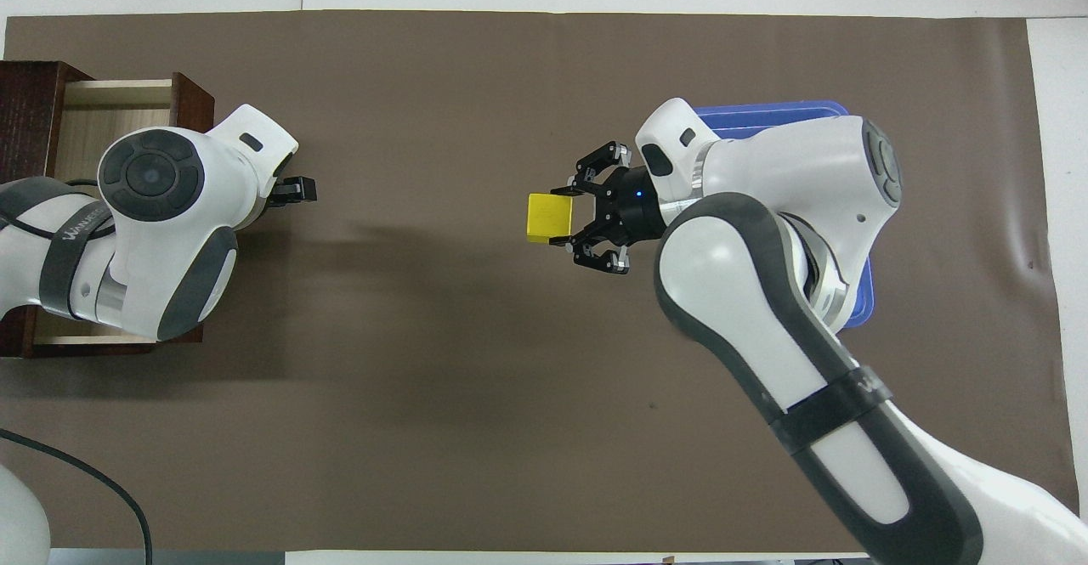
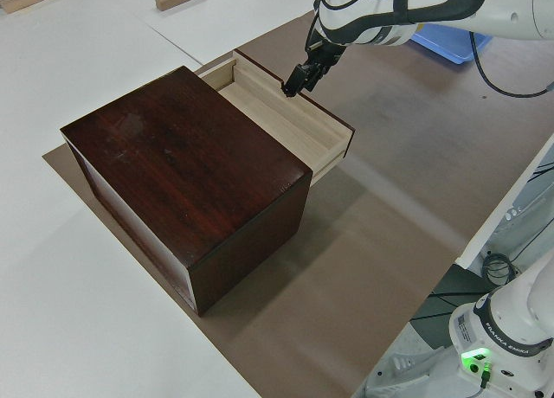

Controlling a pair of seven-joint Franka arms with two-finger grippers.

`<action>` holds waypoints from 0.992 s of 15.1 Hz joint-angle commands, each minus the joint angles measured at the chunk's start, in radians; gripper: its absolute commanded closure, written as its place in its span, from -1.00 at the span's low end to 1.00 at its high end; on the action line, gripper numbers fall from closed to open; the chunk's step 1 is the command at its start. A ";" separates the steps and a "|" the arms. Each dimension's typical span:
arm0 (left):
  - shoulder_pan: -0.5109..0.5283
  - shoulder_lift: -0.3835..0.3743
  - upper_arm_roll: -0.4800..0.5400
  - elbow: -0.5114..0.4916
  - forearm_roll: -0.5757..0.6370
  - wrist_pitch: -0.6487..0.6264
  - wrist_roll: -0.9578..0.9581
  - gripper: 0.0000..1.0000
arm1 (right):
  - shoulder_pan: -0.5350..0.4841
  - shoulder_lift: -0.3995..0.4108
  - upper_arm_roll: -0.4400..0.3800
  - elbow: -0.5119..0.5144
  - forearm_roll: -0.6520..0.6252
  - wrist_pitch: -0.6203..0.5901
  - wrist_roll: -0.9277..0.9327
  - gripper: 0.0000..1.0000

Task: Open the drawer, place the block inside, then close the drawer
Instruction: 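Carry the block toward the drawer with the right gripper while the left gripper approaches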

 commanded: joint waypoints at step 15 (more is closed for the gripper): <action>-0.130 0.054 0.005 0.370 -0.359 -0.343 -1.153 -1.00 | 0.181 0.046 0.003 0.042 0.000 0.165 0.146 1.00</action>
